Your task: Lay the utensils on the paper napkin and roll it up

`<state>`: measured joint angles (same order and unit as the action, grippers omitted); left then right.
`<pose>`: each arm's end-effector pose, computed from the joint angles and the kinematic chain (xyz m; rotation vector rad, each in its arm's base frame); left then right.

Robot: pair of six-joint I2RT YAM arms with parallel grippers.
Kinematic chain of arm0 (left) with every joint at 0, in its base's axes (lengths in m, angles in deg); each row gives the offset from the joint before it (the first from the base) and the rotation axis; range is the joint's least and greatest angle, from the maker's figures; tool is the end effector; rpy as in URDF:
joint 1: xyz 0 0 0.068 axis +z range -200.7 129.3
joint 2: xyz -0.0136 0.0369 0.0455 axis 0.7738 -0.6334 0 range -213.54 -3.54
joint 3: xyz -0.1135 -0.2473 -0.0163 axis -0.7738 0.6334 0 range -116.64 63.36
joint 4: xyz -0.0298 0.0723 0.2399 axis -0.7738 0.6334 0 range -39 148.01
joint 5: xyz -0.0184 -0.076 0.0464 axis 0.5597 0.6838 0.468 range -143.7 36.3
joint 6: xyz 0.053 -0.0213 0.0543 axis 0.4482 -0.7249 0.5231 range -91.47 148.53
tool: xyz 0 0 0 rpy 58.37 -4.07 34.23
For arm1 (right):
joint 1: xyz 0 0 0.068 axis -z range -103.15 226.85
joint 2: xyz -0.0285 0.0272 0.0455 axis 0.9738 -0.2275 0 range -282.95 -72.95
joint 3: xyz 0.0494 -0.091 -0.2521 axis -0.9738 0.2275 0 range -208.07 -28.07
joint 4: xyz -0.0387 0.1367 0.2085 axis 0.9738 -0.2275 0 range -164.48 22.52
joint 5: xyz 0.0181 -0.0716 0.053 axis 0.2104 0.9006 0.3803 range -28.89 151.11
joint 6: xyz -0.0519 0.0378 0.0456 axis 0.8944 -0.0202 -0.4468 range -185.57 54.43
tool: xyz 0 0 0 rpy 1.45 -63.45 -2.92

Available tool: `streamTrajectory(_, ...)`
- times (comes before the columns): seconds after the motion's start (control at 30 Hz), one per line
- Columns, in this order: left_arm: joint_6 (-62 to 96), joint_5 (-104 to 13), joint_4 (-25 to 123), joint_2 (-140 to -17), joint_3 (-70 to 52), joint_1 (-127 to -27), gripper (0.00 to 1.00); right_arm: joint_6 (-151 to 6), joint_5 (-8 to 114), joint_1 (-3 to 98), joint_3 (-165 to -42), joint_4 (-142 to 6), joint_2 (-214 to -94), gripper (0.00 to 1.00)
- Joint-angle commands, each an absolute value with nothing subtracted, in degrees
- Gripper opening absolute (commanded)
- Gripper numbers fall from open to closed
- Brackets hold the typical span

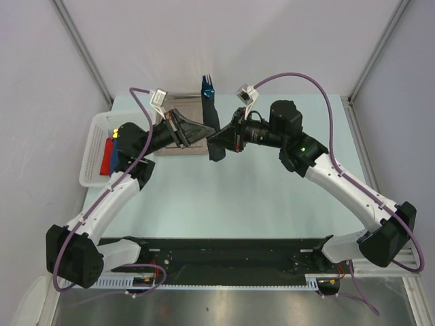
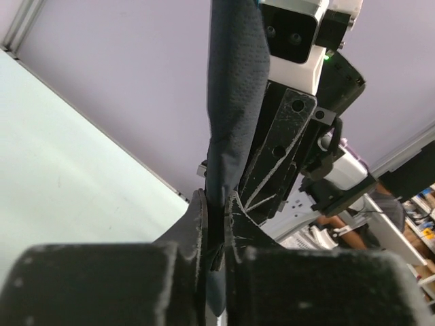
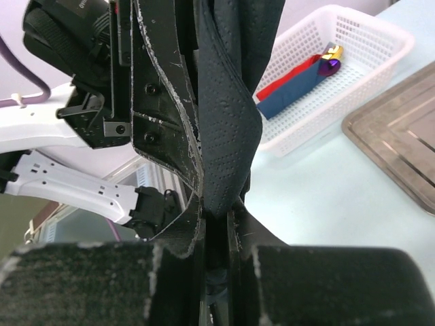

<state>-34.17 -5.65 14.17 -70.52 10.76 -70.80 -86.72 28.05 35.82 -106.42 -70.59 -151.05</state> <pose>0.2359 -0.1399 0.4015 0.3282 1.4940 -1.6842 0.2256 0.2451 0.4261 -0.7708 1.6013 1.2749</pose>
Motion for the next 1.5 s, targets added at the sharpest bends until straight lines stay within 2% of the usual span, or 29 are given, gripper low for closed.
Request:
streamTrajectory(0.0, -30.5, -7.5, 19.9, -71.2, 6.9, -70.7, 0.0, -82.1, 32.1, 34.4, -109.5, -70.6, -150.8, 0.0)
streamTrajectory(0.07, -27.7, -6.3, 22.2, -71.1, 6.8, -69.6, 0.0, -81.5, 32.2, 34.5, -109.9, -71.2, -151.3, 0.0)
streamTrajectory(0.13, -26.0, -4.9, 23.4, -71.1, 6.9, -67.9, 0.0, -81.6, 31.7, 34.9, -110.0, -71.3, -151.6, 0.17)
streamTrajectory(0.17, -26.5, -3.5, 22.7, -71.1, 7.6, -67.1, 0.0, -81.7, 31.1, 35.1, -110.1, -71.5, -152.0, 0.28)
streamTrajectory(0.2, -26.4, -2.5, 23.0, -71.2, 7.7, -66.2, 0.0, -81.7, 31.0, 35.5, -110.4, -71.9, -152.2, 0.51)
streamTrajectory(0.27, -23.4, 0.0, 26.3, -71.0, 7.5, -63.5, 0.0, -81.7, 30.5, 36.6, -111.2, -72.6, -153.2, 0.73)
streamTrajectory(0.3, -22.0, 0.4, 28.0, -70.8, 7.5, -62.4, 0.0, -81.6, 30.3, 37.0, -112.1, -73.3, -153.5, 0.94)
streamTrajectory(0.33, -19.5, 1.0, 31.1, -70.5, 7.5, -60.0, 0.0, -81.7, 30.1, 38.1, -112.5, -73.5, -153.8, 1.0)
streamTrajectory(0.43, -12.8, 3.7, 37.5, -70.4, 6.5, -55.3, 0.0, -81.5, 29.4, 39.7, -113.5, -73.9, -154.9, 1.0)
streamTrajectory(0.6, 3.5, 6.8, 57.6, -73.2, 2.0, -47.2, 0.0, -81.3, 28.3, 42.7, -114.0, -76.1, -156.7, 1.0)
streamTrajectory(0.8, 21.7, 7.3, 78.1, -84.0, -8.0, -33.6, 0.0, -80.1, 27.6, 43.6, -113.2, -77.9, -158.1, 1.0)
streamTrajectory(1.03, 41.4, 4.3, 97.8, -99.9, -22.7, -26.7, 0.0, -79.9, 27.0, 44.0, -113.5, -77.6, -160.3, 1.0)
streamTrajectory(1.17, 44.0, 3.7, 100.8, -108.4, -26.6, -24.3, 0.0, -80.2, 26.4, 44.2, -113.9, -77.5, -161.5, 1.0)
streamTrajectory(1.47, 45.5, 2.1, 102.2, -119.2, -29.0, -22.9, 0.0, -79.7, 25.7, 44.9, -116.1, -78.9, -164.3, 1.0)
